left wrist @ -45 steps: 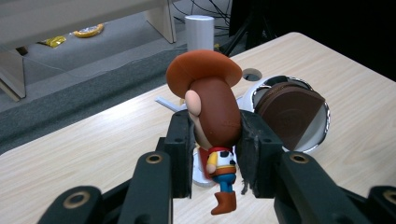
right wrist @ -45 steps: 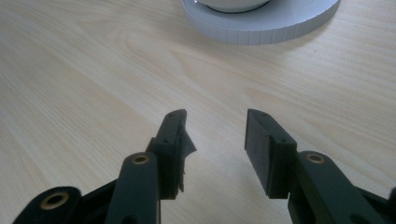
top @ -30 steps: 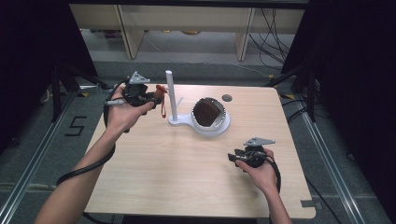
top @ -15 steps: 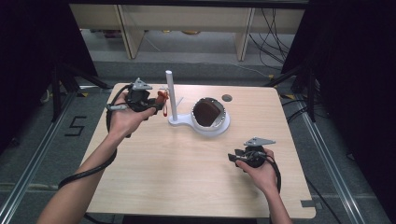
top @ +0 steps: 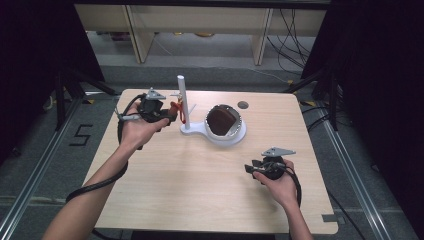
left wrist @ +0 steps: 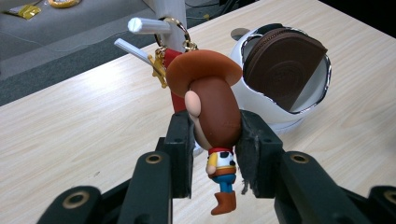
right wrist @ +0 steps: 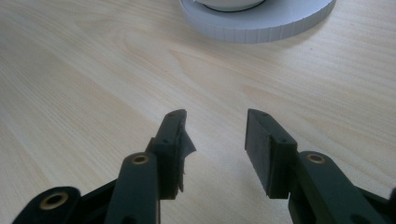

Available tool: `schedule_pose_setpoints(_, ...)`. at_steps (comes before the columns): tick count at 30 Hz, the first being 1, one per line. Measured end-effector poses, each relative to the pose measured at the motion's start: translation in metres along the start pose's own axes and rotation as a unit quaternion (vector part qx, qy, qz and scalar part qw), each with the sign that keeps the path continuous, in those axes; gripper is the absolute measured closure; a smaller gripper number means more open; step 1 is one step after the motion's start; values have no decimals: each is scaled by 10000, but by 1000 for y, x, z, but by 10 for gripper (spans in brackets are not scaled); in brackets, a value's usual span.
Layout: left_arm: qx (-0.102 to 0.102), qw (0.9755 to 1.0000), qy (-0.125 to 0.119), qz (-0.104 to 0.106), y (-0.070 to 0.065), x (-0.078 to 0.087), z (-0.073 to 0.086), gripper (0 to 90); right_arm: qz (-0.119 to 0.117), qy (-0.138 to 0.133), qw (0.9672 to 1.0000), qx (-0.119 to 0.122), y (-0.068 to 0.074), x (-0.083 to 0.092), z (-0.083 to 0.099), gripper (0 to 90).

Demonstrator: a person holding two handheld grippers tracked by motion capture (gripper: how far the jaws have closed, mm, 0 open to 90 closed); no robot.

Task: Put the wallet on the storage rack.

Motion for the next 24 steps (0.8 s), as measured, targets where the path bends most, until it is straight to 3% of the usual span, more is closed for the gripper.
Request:
schedule_pose_setpoints(2,-82,9999,72,-10,2,0,2,667,2,0,10000,-1,0,0,0,589)
schedule_pose_setpoints(4,25,10000,17,-39,1,-3,2,667,13,-5,10000,21,0,0,0,589)
schedule_pose_setpoints(6,-10,10000,54,-36,1,-5,4,666,11,-4,10000,18,0,0,0,589)
schedule_pose_setpoints(7,-123,9998,137,-33,2,-4,5,666,13,-3,10000,17,0,0,0,589)
schedule_pose_setpoints(12,12,10000,82,-54,0,-11,7,665,-3,-2,10000,-8,0,0,0,588)
schedule_pose_setpoints(15,-129,9997,186,-58,1,-12,9,663,8,-5,10000,-1,0,0,0,588)
schedule_pose_setpoints(17,-142,9997,212,-61,1,-14,10,661,4,-2,10000,-5,0,0,0,587)
schedule_pose_setpoints(18,-41,9998,166,-61,-1,-16,11,660,4,-2,10000,-4,0,0,0,588)
schedule_pose_setpoints(24,-134,9995,279,-42,0,-20,15,649,-1,-7,10000,-8,0,0,0,587)
Point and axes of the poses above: each handheld gripper's, and its own axes: x roughly backward along the jaws, z roughly out of its underside, y roughly to its left, the point moved 6 cm from there along -x, roughly forward along the jaws, and after that the axes turned 8 degrees about -z, right-handed, at the moved point
